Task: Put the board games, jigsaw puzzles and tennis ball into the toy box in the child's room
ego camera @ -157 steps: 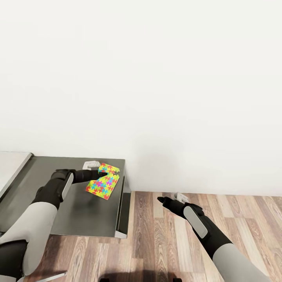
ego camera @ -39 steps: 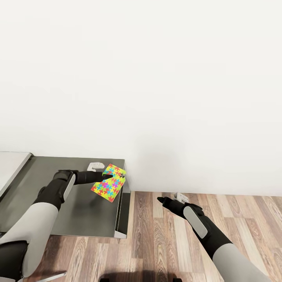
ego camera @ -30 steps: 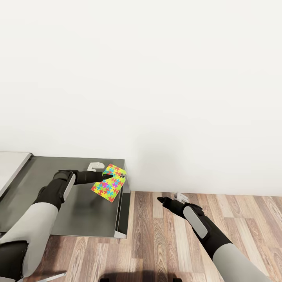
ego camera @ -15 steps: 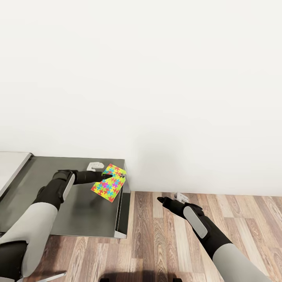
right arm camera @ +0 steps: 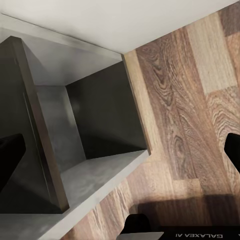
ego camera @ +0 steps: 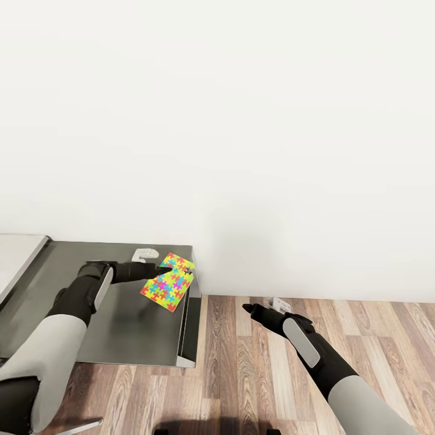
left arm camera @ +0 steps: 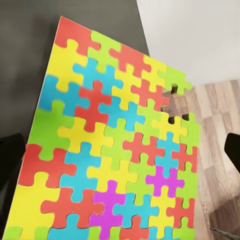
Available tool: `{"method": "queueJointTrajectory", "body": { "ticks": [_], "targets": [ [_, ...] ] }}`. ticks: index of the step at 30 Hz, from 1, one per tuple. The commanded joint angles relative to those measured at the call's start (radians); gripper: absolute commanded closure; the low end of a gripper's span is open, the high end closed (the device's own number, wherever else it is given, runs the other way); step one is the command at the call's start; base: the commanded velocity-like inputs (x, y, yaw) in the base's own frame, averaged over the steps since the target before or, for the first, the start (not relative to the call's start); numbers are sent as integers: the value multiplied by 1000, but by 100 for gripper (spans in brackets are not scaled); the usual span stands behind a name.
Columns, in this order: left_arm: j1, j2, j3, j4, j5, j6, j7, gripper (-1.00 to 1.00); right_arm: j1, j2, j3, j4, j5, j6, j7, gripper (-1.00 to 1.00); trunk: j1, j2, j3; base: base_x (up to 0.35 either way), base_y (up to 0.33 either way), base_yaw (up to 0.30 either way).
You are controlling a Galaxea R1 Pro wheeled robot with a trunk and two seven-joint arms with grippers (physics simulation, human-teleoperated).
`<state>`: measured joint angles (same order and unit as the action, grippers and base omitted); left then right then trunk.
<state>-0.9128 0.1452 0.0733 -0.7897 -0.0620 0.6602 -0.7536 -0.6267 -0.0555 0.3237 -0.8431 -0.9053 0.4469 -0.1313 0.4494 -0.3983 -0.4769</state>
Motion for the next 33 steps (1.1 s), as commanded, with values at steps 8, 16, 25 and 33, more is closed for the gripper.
{"method": "queueJointTrajectory", "body": {
  "ticks": [8, 16, 25, 33],
  "targets": [
    [56, 3, 10, -143, -7, 84, -59, -100, -1, -6, 4, -3, -11, 2, -8, -100, 1, -2, -2, 0, 0, 0],
    [87, 29, 14, -244, -6, 140, -88, -100, -1, -14, 2, -3, -12, 3, 117, -100, 1, -2, -2, 0, 0, 0],
    [87, 32, 17, -241, -13, 146, -3, -100, -1, -15, 1, -3, -12, 1, 164, -100, 1, -2, -2, 0, 0, 0],
    [74, 30, 18, -124, -5, 142, 139, -100, -1, -14, 1, -2, -12, 1, 166, -100, 1, -2, -2, 0, 0, 0]
  ]
}}
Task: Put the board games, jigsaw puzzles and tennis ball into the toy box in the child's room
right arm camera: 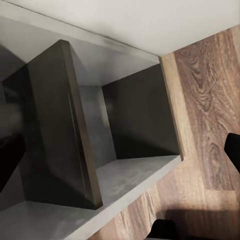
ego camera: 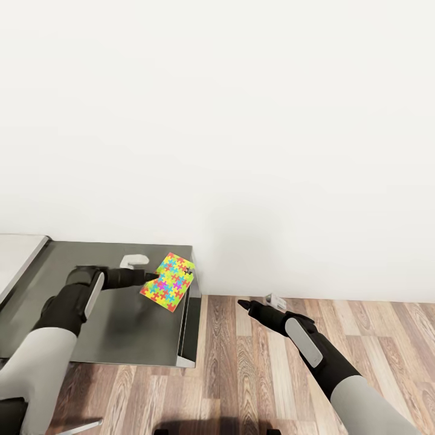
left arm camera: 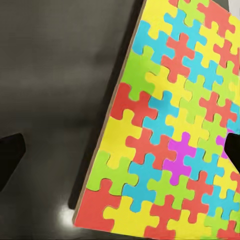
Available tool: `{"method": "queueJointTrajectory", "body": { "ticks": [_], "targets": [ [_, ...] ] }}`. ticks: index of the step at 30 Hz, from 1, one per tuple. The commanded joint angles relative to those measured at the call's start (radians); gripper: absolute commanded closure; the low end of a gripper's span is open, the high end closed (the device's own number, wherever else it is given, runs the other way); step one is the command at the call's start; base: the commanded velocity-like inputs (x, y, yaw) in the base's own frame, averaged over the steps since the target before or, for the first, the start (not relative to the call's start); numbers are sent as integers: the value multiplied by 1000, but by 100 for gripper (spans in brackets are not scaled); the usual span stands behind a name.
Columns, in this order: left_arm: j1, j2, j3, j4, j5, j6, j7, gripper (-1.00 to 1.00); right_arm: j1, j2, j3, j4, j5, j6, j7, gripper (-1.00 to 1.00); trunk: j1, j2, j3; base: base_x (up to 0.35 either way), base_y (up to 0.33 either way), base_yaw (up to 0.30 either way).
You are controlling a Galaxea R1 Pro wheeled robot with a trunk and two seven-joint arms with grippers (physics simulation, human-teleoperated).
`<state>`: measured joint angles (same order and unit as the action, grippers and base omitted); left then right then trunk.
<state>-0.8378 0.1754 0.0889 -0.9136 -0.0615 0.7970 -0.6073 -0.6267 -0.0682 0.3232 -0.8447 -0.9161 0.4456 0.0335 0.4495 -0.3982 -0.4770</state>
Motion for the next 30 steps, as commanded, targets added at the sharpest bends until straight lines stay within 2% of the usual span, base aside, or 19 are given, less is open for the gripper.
{"method": "queueJointTrajectory", "body": {
  "ticks": [1, 5, 20, 30],
  "targets": [
    [-2, -1, 2, 10, -5, 4, -4, -100, -1, -1, 2, -1, -1, 2, 1, -100, 0, -2, -1, 0, 0, 0],
    [-6, -2, 2, 45, -4, 0, 10, -100, -1, -1, 2, -1, -1, 1, 1, -100, 0, -2, -1, 0, 0, 0],
    [-7, -15, 1, 57, -2, -8, 4, -100, -1, 2, 2, -1, -1, 1, 0, -100, 0, -2, -1, 0, 0, 0],
    [-7, -16, -3, 58, -3, -10, -74, -100, -1, -1, 2, -1, -1, 1, 0, -100, 0, -2, -1, 0, 0, 0]
  ]
}}
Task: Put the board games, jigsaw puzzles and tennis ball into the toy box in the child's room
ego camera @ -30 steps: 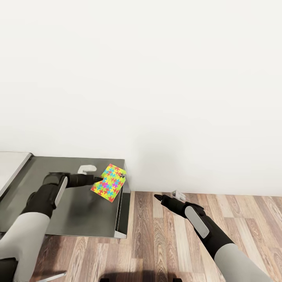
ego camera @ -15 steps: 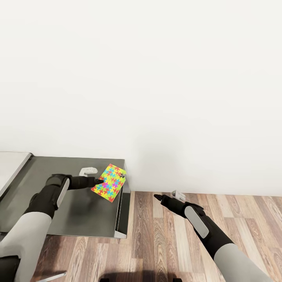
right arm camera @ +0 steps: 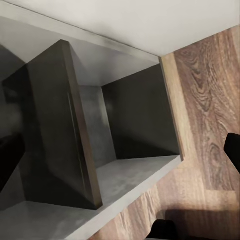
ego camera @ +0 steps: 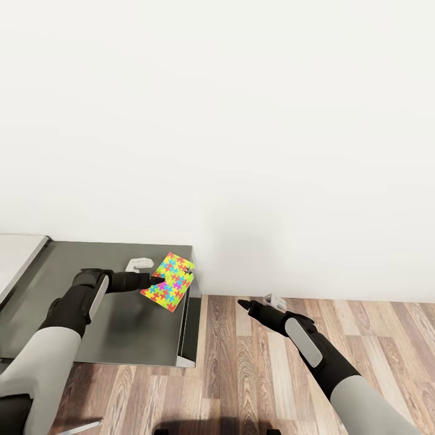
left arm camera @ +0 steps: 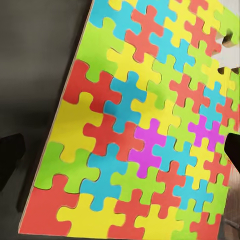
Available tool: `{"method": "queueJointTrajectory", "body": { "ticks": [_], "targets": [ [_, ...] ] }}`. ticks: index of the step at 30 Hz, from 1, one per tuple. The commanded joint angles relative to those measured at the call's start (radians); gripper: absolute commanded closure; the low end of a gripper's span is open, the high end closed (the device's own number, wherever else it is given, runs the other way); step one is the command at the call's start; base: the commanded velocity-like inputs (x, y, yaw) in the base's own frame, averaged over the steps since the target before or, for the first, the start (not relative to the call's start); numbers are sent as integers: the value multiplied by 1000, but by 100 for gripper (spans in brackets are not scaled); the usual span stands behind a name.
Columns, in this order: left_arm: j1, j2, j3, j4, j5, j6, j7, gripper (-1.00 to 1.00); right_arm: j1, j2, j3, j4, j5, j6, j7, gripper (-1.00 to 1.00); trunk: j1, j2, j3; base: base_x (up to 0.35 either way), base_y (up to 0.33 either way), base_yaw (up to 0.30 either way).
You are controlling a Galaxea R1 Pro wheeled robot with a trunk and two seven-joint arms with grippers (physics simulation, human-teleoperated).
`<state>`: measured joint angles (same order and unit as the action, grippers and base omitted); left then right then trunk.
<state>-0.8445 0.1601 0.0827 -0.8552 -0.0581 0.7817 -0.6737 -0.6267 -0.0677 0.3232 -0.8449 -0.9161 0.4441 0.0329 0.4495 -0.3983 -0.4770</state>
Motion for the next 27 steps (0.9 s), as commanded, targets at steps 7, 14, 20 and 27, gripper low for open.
{"method": "queueJointTrajectory", "body": {
  "ticks": [7, 14, 20, 27],
  "targets": [
    [-1, -1, 0, -1, -6, 6, -20, -100, -1, 0, 2, -1, -1, 2, 1, -100, 1, -2, -1, 0, 0, 0],
    [-1, -1, -1, -1, -7, 7, -21, -100, -1, 0, 2, -1, -1, 2, 1, -100, 1, -2, -1, 0, 0, 0],
    [-1, -1, -1, -1, -7, 7, -21, -100, -1, 0, 2, 0, -1, 2, 1, -100, 1, -2, -1, 0, 0, 0],
    [-1, -8, -1, 0, -6, 9, -23, -100, -1, 0, 2, -1, -1, 2, 1, -100, 1, -2, -1, 0, 0, 0]
  ]
}}
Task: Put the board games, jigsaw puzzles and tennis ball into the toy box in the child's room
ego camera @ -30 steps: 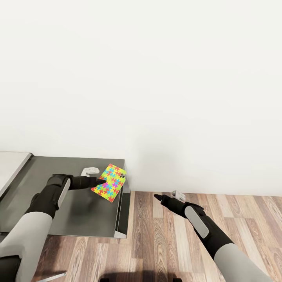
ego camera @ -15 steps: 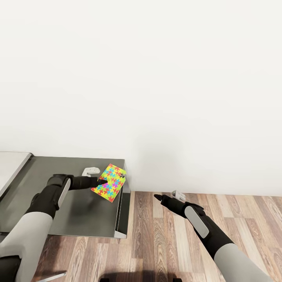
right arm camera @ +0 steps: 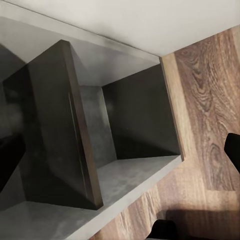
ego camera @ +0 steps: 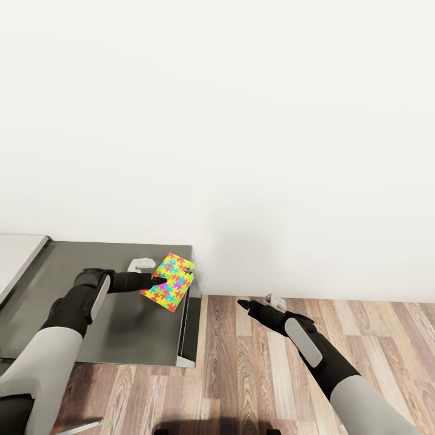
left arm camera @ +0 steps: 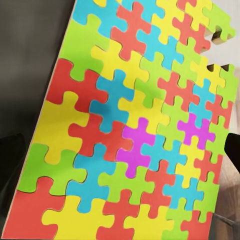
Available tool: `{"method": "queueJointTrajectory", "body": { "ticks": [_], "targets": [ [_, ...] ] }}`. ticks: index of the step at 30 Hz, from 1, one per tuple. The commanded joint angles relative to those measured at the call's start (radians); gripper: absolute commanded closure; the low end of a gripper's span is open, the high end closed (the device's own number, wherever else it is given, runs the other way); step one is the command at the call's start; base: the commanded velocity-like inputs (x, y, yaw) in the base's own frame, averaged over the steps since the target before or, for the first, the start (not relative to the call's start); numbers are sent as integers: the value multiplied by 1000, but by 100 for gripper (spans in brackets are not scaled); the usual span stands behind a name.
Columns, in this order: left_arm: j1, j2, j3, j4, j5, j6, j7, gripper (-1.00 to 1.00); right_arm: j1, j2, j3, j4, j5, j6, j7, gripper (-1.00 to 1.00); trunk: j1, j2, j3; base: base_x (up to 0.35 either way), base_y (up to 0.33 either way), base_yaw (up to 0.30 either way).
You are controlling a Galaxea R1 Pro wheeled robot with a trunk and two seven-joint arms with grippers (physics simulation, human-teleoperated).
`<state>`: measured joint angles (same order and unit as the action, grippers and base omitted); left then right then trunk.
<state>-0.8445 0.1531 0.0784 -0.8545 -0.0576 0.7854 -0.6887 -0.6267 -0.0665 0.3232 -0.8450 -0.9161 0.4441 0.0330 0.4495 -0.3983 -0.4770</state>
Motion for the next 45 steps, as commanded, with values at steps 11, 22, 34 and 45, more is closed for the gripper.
{"method": "queueJointTrajectory", "body": {
  "ticks": [11, 22, 34, 45],
  "targets": [
    [-1, -6, 3, 3, -6, 6, -9, -100, -1, -1, 2, -1, -1, 2, 1, -100, 1, -2, -1, 0, 0, 0],
    [-1, -6, 3, 3, -8, 5, -74, -100, -1, -1, 2, -1, -1, 2, 1, -100, 1, -2, -1, 0, 0, 0],
    [-1, -6, 3, 3, -8, 5, -76, -100, -1, -1, 2, 0, -1, 2, 1, -100, 1, -2, -1, 0, 0, 0],
    [-1, -6, 3, 3, -8, 5, -77, -100, -1, -1, 2, 0, -1, 2, 1, -100, 1, -2, -1, 0, 0, 0]
  ]
}}
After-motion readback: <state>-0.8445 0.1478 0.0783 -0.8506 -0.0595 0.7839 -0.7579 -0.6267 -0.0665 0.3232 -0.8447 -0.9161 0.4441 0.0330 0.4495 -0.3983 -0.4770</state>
